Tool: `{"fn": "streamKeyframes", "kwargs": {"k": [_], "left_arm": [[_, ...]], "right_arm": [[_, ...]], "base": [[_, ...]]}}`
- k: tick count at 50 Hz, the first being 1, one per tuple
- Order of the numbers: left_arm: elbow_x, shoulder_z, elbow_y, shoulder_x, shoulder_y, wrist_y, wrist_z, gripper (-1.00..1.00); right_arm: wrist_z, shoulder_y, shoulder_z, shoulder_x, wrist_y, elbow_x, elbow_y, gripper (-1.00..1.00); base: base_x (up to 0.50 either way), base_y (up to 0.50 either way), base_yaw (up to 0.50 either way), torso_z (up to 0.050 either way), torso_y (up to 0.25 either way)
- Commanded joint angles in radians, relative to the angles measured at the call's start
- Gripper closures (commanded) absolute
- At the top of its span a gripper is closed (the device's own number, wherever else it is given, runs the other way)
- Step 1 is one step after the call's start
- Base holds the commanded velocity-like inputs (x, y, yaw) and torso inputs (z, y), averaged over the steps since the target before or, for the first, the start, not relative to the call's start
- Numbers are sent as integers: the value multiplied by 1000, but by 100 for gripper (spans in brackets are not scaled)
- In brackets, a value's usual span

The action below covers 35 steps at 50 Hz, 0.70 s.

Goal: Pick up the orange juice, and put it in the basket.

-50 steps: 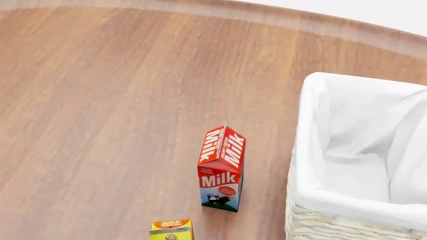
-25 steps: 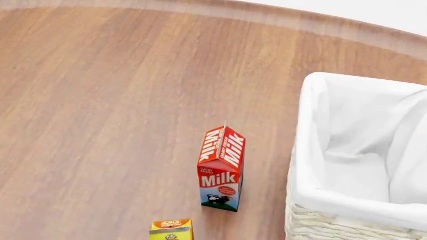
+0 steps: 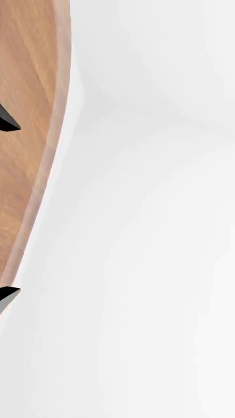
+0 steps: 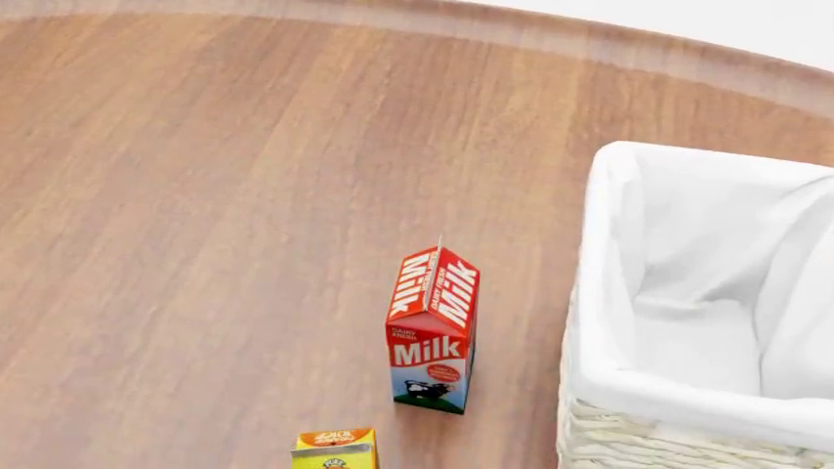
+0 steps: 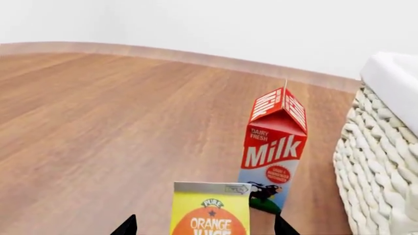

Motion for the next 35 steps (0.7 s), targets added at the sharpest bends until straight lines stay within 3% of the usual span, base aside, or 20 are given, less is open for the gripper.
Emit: {"fn": "streamKeyframes", "kwargs": {"k": [1, 35], "left_arm": [[-2, -1, -7, -5, 3, 10, -1, -100], [7, 16, -21, -14, 5, 27, -6, -100]], "right_arm": [[0, 25, 6, -4, -10, 28, 42, -100], [-7, 112, 14, -20, -90, 104, 234, -100]], "base": [[0, 0, 0, 0, 0], [0, 0, 0, 0, 0]]}}
